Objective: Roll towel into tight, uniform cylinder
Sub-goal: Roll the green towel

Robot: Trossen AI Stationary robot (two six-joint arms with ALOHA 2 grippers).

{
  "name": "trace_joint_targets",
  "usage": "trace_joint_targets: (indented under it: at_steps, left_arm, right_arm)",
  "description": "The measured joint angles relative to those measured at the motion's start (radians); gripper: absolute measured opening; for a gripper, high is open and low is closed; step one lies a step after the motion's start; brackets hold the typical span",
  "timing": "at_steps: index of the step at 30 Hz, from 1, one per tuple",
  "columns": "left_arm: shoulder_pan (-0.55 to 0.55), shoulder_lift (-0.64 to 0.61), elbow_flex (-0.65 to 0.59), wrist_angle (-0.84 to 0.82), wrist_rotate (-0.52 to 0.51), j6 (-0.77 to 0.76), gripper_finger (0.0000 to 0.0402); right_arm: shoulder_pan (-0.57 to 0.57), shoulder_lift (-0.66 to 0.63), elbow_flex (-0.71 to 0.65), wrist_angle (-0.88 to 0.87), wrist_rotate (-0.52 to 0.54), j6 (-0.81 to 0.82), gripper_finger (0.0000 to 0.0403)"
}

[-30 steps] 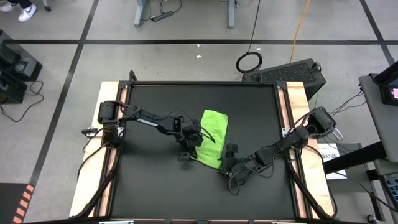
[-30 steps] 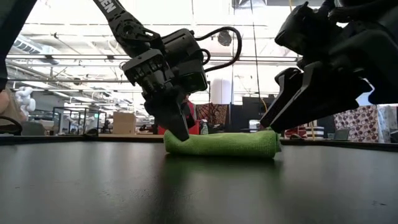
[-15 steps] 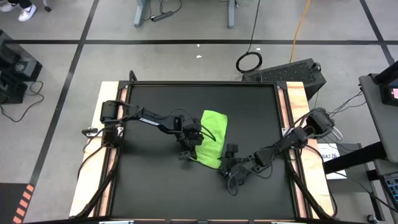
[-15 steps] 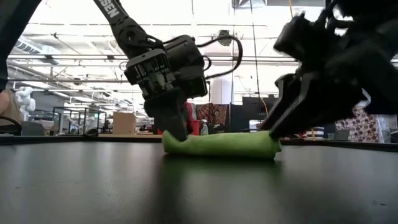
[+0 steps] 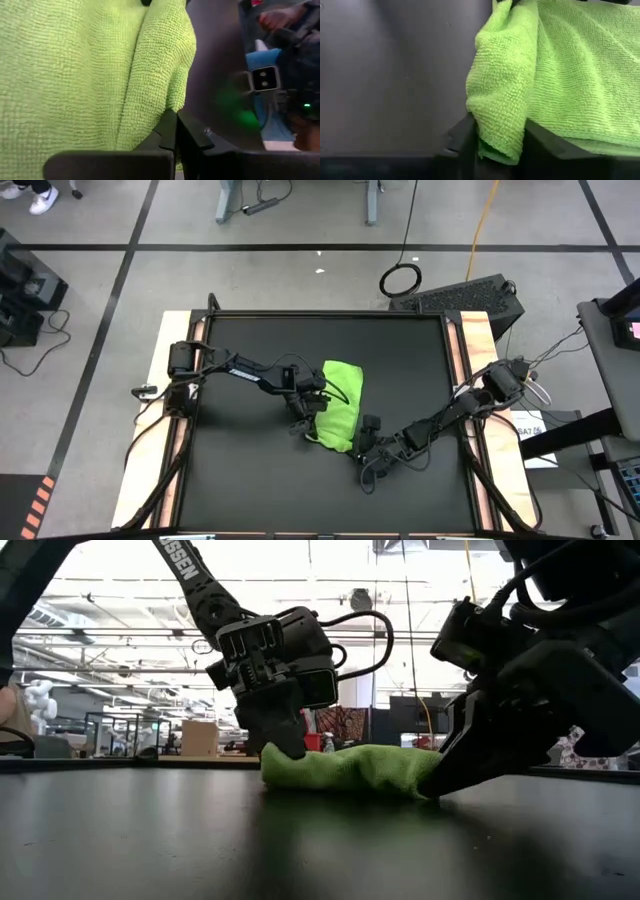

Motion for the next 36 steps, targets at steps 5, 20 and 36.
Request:
trace_joint_targets:
  at_steps: [5, 20, 36]
  left_arm:
    - [0.014, 0.001, 0.0, -0.009, 0.032, 0.0, 0.0008]
    - [0.015, 0.002, -0.001, -0.01, 0.031, -0.032, 0.0008]
    - [0.039, 0.004, -0.003, 0.031, 0.065, -0.121, 0.0008]
  right_arm:
    - [0.0, -0.015, -0.001, -0.01, -0.038, 0.027, 0.0043]
    - [0.03, -0.142, -0.003, -0.122, -0.016, -0.067, 0.026]
    - [0.06, -0.135, 0.034, -0.077, 0.046, -0.178, 0.0236]
